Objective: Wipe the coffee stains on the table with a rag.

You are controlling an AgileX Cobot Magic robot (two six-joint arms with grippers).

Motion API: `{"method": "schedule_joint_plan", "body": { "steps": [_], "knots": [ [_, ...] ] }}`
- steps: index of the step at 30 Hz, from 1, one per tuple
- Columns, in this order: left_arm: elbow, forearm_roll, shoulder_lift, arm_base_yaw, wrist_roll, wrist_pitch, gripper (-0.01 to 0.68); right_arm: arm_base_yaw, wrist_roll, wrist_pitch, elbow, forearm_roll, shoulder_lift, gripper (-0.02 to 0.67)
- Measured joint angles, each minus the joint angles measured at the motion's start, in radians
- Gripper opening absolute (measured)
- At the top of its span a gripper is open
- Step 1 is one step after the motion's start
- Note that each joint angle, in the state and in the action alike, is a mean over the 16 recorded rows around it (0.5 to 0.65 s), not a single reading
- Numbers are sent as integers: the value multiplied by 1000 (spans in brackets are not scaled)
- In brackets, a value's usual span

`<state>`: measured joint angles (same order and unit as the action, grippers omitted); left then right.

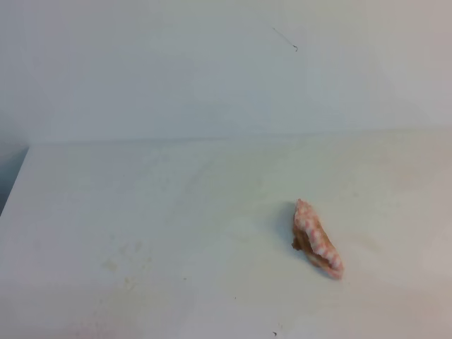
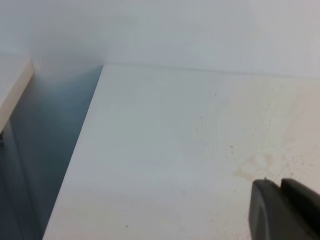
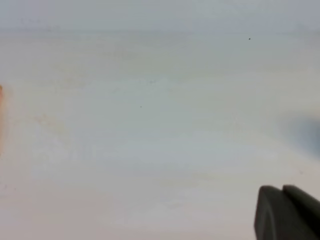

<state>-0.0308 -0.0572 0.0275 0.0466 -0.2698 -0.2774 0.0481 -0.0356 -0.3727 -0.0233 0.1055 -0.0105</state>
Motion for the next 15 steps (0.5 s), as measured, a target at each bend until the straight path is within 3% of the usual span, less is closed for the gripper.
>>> {"method": "schedule_joint_plan", "body": {
  "steps": [15],
  "knots": [
    [0, 0, 0, 0, 0, 0, 0, 4, 5, 0, 0, -3, -1, -2]
  ]
}}
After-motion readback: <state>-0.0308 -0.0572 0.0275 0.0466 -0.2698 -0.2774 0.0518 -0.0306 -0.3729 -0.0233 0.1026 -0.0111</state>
